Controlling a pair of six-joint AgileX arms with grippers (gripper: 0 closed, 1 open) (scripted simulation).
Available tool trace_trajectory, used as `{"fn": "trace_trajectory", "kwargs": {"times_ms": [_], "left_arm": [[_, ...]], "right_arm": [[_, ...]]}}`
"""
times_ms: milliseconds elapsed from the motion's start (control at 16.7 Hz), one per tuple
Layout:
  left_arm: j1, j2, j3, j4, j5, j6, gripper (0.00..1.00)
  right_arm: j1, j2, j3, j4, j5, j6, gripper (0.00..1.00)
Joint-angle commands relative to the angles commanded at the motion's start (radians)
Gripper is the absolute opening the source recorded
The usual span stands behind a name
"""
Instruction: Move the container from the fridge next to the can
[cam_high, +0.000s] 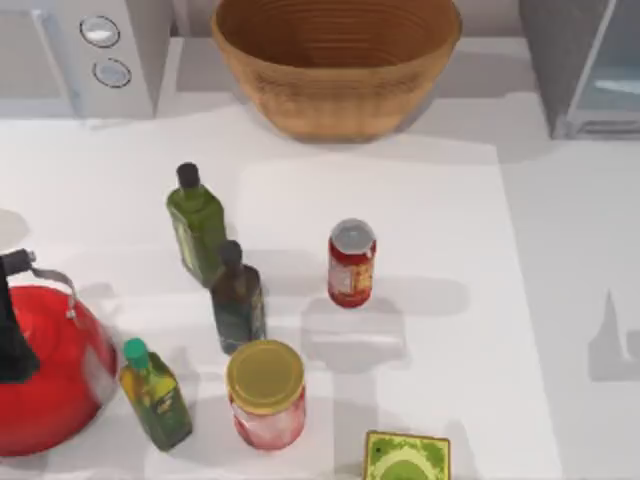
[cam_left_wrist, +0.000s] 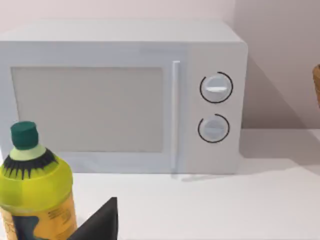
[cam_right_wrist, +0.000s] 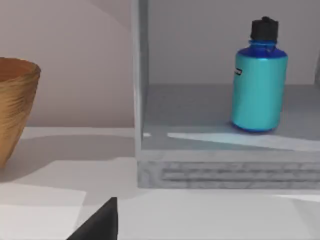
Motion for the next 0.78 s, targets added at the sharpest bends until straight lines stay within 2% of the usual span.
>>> {"fn": "trace_trajectory", "kwargs": {"times_ms": [240, 420, 780], "left_arm": [[0.0, 0.0, 0.0, 0.0, 0.0, 0.0, 1.0], [0.0, 0.0, 0.0, 0.0, 0.0, 0.0, 1.0], [0.0, 0.0, 0.0, 0.0, 0.0, 0.0, 1.0]], "right_arm": [[-0.007, 0.031, 0.024, 0.026, -0.002, 0.0, 1.0], [-0.027, 0.157, 0.109, 0.121, -0.015, 0.001, 1.0], [-0.087, 0.686, 0.375, 0.418, -0.071, 0.008, 1.0]]}}
